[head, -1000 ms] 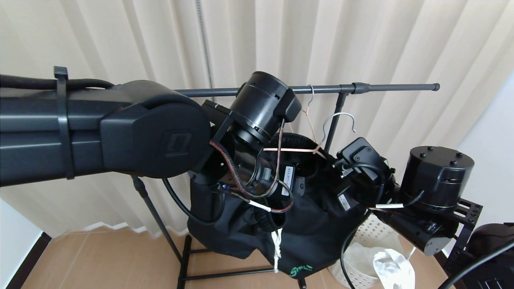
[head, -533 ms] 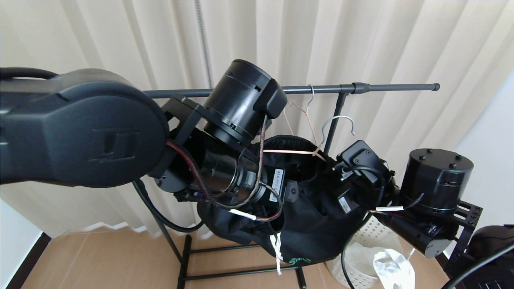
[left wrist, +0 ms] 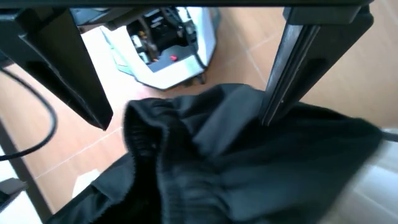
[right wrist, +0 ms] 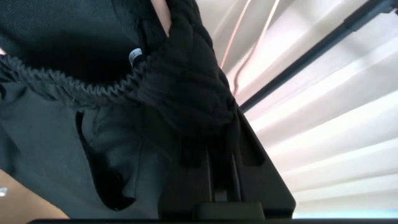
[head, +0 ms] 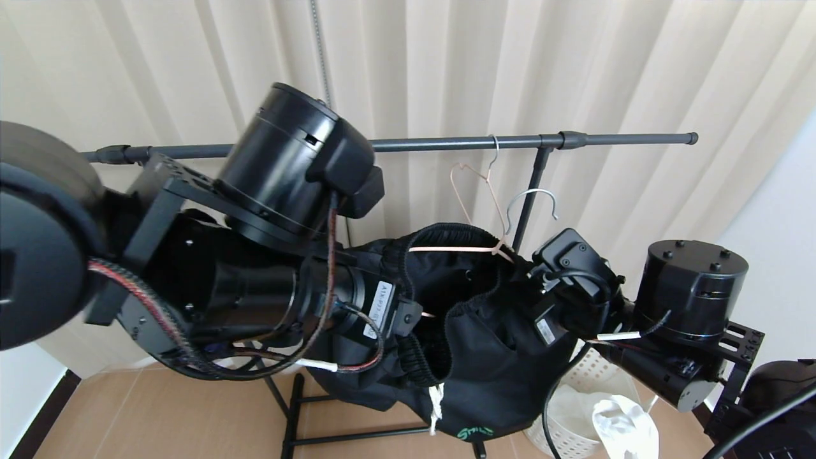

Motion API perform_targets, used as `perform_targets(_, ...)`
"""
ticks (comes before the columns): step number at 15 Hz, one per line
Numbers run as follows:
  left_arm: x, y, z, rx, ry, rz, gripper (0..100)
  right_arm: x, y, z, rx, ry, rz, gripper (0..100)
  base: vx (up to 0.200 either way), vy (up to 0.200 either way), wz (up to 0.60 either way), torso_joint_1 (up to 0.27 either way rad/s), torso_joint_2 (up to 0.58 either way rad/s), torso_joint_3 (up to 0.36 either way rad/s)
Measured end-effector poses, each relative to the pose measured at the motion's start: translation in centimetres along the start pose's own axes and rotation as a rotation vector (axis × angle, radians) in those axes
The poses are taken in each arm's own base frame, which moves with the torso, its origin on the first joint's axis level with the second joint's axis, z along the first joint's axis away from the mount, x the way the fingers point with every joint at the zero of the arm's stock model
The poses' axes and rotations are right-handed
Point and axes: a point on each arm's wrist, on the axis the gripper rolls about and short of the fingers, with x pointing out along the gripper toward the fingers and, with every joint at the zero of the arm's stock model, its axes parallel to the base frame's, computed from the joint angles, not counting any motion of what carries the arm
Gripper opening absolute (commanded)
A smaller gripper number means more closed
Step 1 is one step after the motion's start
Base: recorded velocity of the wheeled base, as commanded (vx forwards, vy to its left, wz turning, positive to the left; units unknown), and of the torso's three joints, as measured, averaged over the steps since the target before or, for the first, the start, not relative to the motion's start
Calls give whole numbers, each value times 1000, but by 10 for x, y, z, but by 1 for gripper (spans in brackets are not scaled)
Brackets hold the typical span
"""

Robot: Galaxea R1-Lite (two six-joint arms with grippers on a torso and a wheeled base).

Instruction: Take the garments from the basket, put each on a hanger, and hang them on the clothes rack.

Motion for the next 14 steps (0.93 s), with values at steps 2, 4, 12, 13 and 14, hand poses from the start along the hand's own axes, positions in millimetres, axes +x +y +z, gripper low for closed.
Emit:
perform_targets(2,-11,14,-1,41,-33,19,100,0,0,-2,0,-5,1,0,0,0,0,0,0,0)
perform_targets(4,-22,27,1,161,-69,44,100,-1,0,-2,2,-19,-2,0,0,0,0,0,0,0)
perform_targets(12,-12,73,14,562,-176,-203,100,-2,1,-4,-6,-10,3,0,0,0,0,0,0,0)
perform_targets(13,-8,74,15,600,-186,-243,100,-2,1,-4,-6,-10,3,0,0,0,0,0,0,0)
perform_targets(14,-3,76,17,629,-193,-276,100,-2,2,-4,-6,-10,4,0,0,0,0,0,0,0)
